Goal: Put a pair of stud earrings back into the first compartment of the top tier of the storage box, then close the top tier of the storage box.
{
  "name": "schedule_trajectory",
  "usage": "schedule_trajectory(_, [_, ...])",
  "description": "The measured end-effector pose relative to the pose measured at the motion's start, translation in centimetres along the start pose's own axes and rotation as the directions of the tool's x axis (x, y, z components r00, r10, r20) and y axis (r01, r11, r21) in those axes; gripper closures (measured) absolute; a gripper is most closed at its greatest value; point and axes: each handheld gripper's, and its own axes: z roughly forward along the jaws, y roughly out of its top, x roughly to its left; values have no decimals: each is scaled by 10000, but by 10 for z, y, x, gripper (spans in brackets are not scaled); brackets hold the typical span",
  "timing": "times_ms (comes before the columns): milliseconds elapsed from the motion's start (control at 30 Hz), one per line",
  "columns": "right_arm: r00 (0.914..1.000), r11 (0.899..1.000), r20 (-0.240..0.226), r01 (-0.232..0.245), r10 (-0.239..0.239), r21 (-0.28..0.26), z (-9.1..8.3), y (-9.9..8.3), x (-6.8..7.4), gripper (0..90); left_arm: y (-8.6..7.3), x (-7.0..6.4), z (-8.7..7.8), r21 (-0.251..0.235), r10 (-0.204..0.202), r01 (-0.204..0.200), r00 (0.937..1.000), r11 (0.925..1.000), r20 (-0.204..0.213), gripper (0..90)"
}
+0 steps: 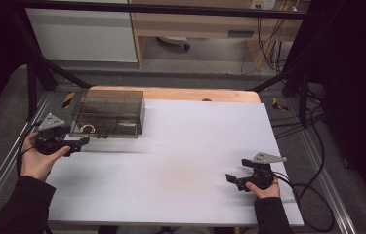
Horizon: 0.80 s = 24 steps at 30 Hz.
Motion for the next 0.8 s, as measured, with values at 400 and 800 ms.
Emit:
schedule_trajectory(400, [10000, 10000, -5, -10, 10, 5, 0, 0, 0, 7, -16, -14, 6, 67, 85, -89, 9986, 9999, 522, 91])
schedule_trajectory(800, [10000, 10000, 0, -4, 4, -23, 0, 0, 0, 7, -23, -21, 13, 310, 120, -149, 9956, 9994, 931, 129])
